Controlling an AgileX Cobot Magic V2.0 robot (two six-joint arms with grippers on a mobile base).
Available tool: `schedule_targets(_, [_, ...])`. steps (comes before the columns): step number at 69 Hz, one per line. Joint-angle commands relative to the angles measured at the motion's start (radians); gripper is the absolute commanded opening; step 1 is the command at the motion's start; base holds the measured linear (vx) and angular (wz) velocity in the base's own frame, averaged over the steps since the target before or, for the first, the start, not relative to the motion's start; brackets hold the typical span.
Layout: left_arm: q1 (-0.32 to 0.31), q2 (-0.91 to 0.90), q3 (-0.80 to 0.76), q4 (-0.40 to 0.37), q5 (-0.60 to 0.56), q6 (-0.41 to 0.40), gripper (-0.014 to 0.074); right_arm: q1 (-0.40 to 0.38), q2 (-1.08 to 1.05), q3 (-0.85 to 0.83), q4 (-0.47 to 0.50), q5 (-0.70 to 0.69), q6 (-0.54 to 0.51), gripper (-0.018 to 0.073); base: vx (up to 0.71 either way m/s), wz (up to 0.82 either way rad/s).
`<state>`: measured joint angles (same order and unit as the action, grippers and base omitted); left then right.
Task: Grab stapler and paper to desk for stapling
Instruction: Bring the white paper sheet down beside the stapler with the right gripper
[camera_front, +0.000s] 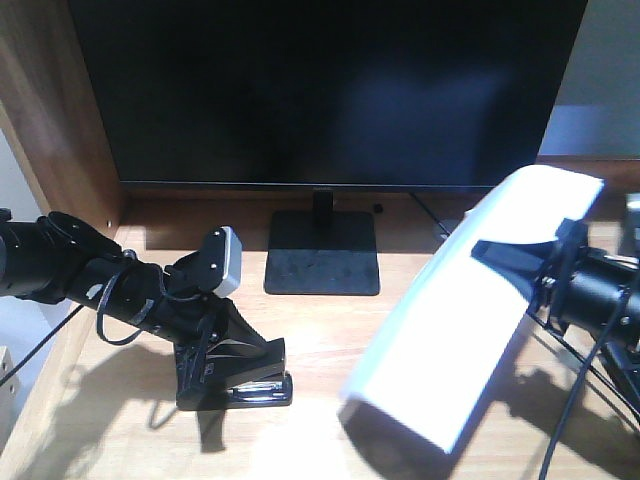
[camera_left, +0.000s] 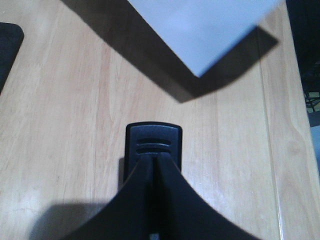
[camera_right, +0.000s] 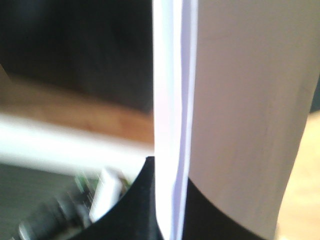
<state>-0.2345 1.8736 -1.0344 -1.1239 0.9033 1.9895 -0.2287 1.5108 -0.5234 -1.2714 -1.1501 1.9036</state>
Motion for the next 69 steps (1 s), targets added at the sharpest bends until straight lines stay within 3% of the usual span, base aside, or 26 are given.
schedule_targets(1, [-0.004, -0.042, -0.024, -0.046, 0.039, -0.009, -0.0006, 0.004, 0.000, -0.061, -0.104, -0.195, 0.006, -0.0006, 0.00, 0.00])
schedule_targets(21, [-0.004, -0.042, -0.024, -0.046, 0.039, -0.009, -0.0006, 0.137, 0.051, -0.104, -0.194, -0.195, 0.003, -0.0003, 0.00, 0.00])
schedule_targets(40, [-0.004, -0.042, -0.024, -0.046, 0.041, -0.009, -0.0006, 0.317, 0.051, -0.160, -0.160, -0.195, 0.001, -0.0003, 0.00, 0.00])
schedule_targets(54, [-0.004, -0.042, -0.024, -0.046, 0.044, -0.009, -0.0006, 0.344, 0.051, -0.162, -0.097, -0.193, -0.009, -0.0003, 0.00, 0.00])
schedule_targets(69, [-0.004, -0.042, -0.024, -0.046, 0.044, -0.009, -0.0006, 0.342, 0.055, -0.162, -0.178, -0.098, -0.022, -0.0003, 0.00, 0.00])
